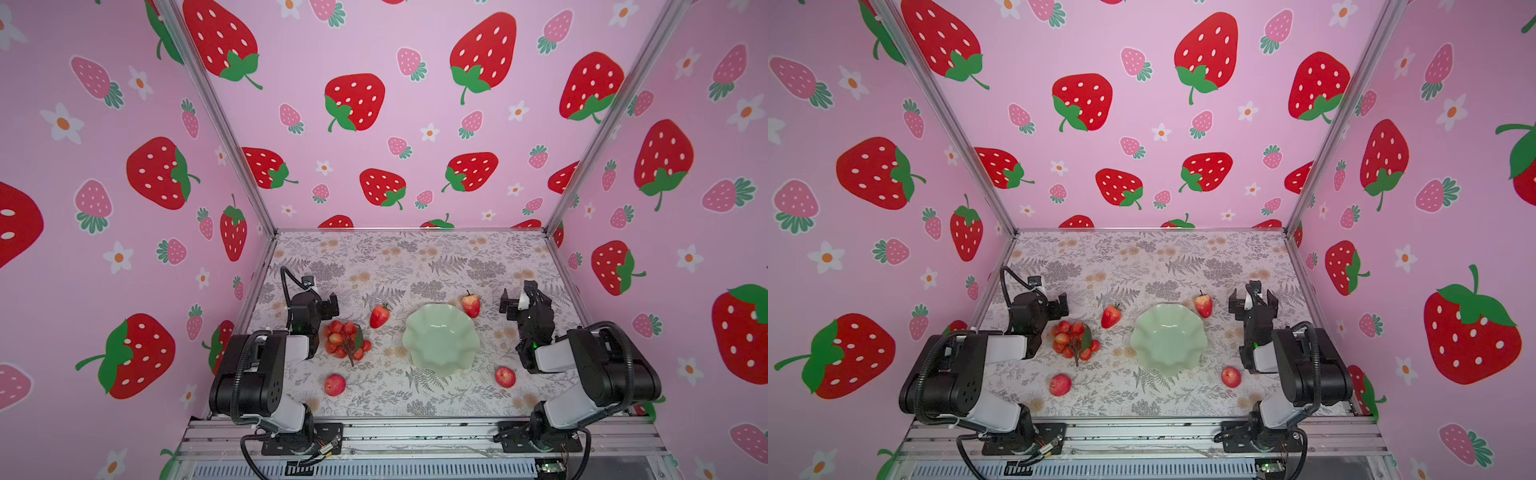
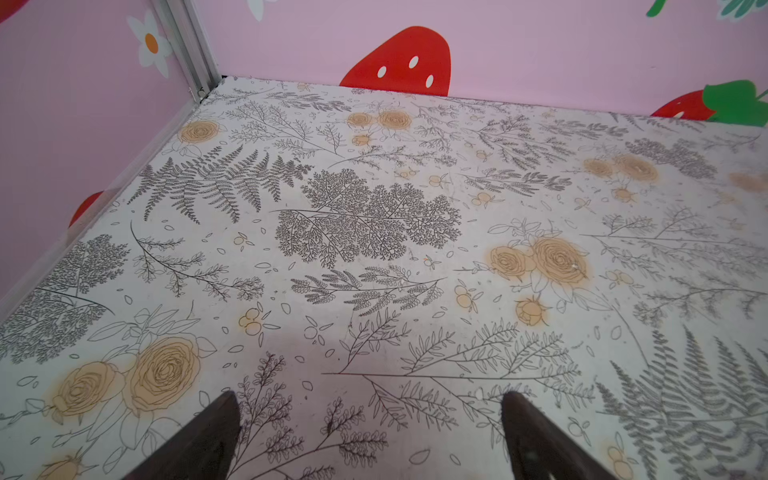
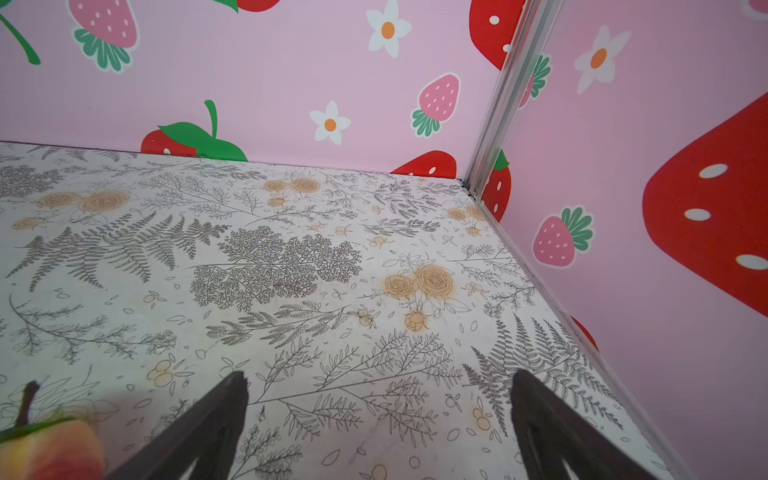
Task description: Place and organize the fake fruits in the fruit bowl
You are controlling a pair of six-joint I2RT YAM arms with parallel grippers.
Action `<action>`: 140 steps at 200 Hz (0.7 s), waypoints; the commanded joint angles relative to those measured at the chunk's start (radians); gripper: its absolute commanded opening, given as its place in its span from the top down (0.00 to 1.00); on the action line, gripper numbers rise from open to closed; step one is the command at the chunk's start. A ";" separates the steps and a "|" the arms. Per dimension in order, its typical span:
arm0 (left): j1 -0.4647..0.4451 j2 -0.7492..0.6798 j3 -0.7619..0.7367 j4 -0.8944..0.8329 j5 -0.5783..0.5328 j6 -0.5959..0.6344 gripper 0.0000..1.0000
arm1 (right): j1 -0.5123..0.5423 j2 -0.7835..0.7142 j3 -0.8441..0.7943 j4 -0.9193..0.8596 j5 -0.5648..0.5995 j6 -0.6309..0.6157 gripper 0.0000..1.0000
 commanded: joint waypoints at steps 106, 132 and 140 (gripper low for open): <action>0.000 0.008 0.030 0.003 0.013 0.012 0.01 | -0.016 -0.005 0.008 0.004 -0.033 0.013 0.01; 0.001 0.008 0.030 0.003 0.012 0.012 0.01 | -0.016 -0.006 0.006 0.004 -0.033 0.013 0.01; 0.000 0.009 0.030 0.002 0.011 0.012 0.01 | -0.016 -0.006 0.007 0.006 -0.033 0.013 0.01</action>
